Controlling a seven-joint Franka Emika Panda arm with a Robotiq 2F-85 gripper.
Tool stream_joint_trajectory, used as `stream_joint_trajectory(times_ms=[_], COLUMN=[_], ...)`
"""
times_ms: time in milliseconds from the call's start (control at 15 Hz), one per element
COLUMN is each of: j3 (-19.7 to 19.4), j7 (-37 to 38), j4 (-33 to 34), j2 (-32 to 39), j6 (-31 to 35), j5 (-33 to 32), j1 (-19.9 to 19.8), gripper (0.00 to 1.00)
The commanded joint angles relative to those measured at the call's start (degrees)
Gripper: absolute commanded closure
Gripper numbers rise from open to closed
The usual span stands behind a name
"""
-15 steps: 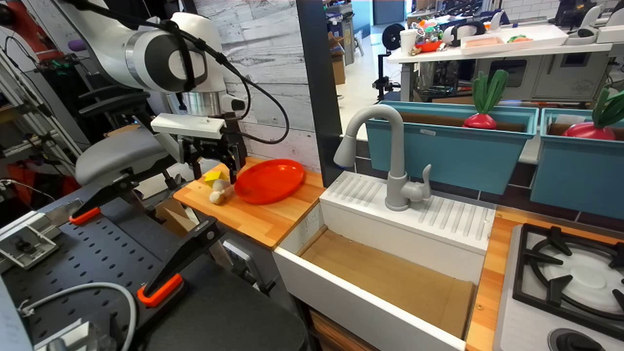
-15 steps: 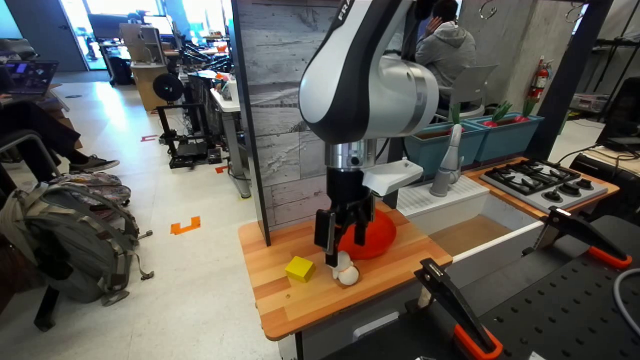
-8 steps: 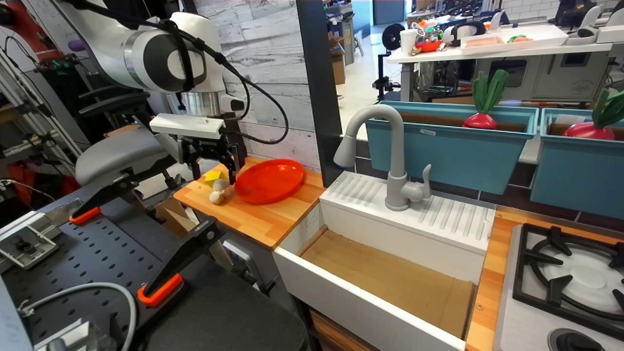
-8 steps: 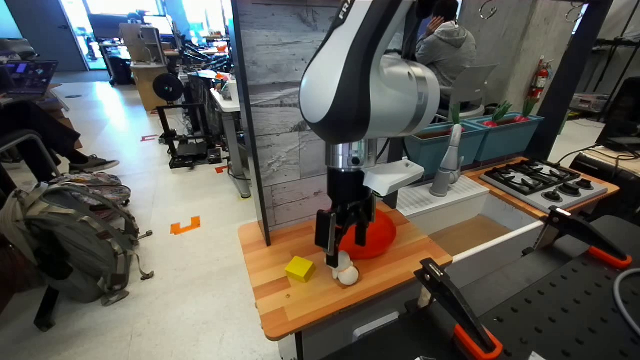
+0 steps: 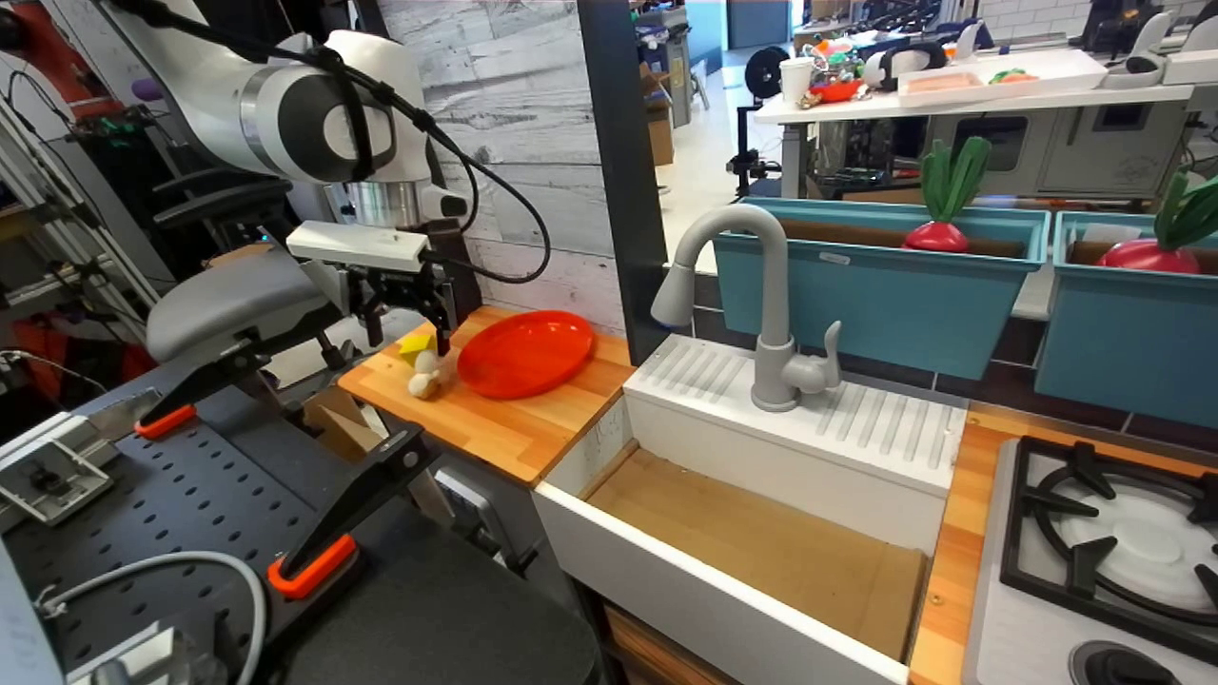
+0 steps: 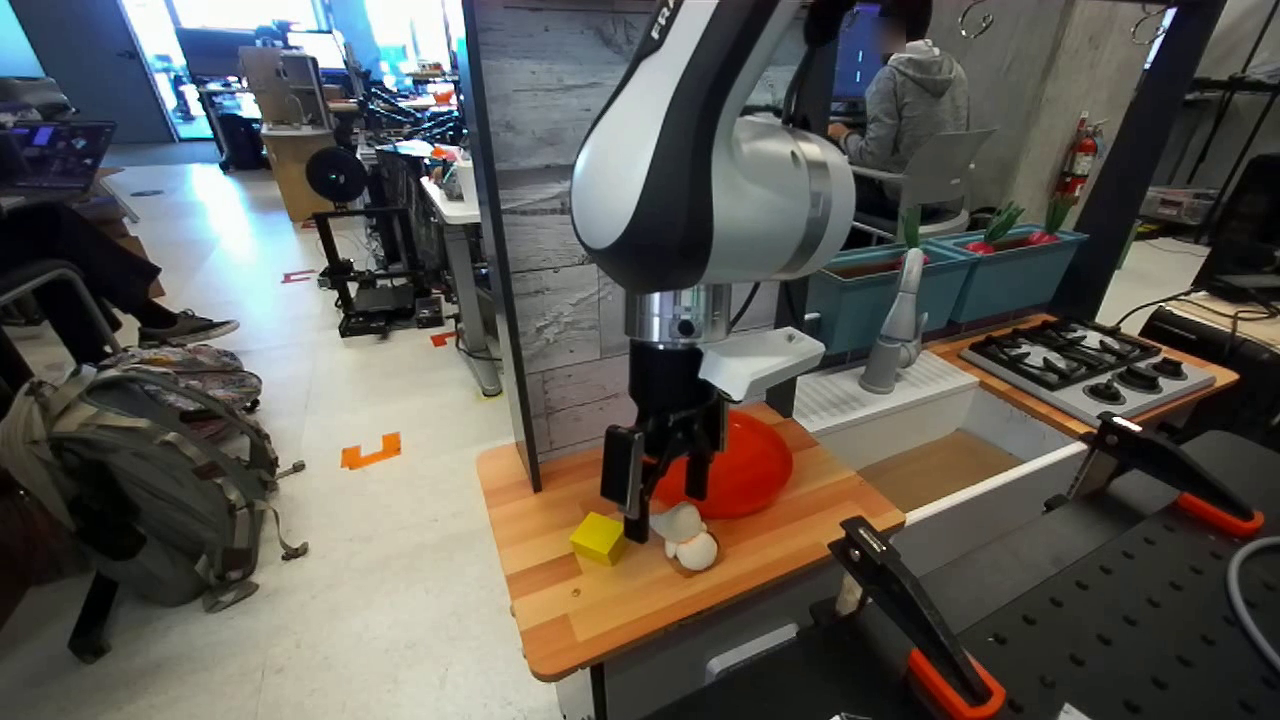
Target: Remove the doll from the plate, then put the yellow block on the plate
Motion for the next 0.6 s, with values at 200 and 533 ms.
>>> stream_joint_trajectory(times_ms=[200,533], j3=[-1.0,-3.4], j7=[5.2,9.0], j4=[4.2,7.4], j2=[1.4,3.2], j6=[1.0,0.7], j5=[-0.9,-2.3], j1=[4.5,9.3], gripper=[0.00,0.00])
